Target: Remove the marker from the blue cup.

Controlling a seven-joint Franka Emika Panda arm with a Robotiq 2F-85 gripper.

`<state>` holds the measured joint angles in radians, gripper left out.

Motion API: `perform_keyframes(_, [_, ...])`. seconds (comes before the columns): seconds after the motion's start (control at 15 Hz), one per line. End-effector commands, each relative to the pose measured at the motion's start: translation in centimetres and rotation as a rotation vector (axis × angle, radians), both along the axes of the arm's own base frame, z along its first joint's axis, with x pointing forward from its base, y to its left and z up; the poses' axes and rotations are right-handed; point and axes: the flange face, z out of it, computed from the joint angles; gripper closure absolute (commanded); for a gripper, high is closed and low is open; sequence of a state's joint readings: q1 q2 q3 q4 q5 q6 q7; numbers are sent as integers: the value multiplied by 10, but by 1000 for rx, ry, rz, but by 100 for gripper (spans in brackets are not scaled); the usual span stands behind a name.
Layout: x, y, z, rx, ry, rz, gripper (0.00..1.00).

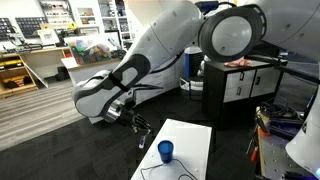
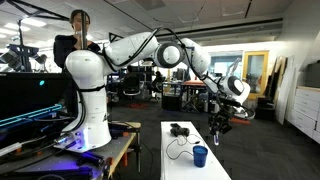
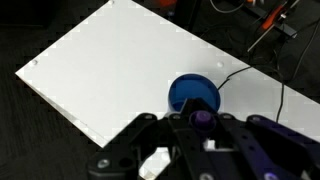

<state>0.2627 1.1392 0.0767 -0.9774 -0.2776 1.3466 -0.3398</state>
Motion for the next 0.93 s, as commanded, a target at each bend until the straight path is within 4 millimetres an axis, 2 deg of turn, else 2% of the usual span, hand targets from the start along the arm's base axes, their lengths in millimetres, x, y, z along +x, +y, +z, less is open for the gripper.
perform_keyframes(0.0, [0,3,4,12,-64,-63,97])
perform_keyframes(0.4, [4,11,-6,62,-178,-109,97])
perform_keyframes(0.67, [0,14,-14,62,-265,-149,97])
perform_keyframes(0.87, [-6,15,-11,57,-330,-175,97])
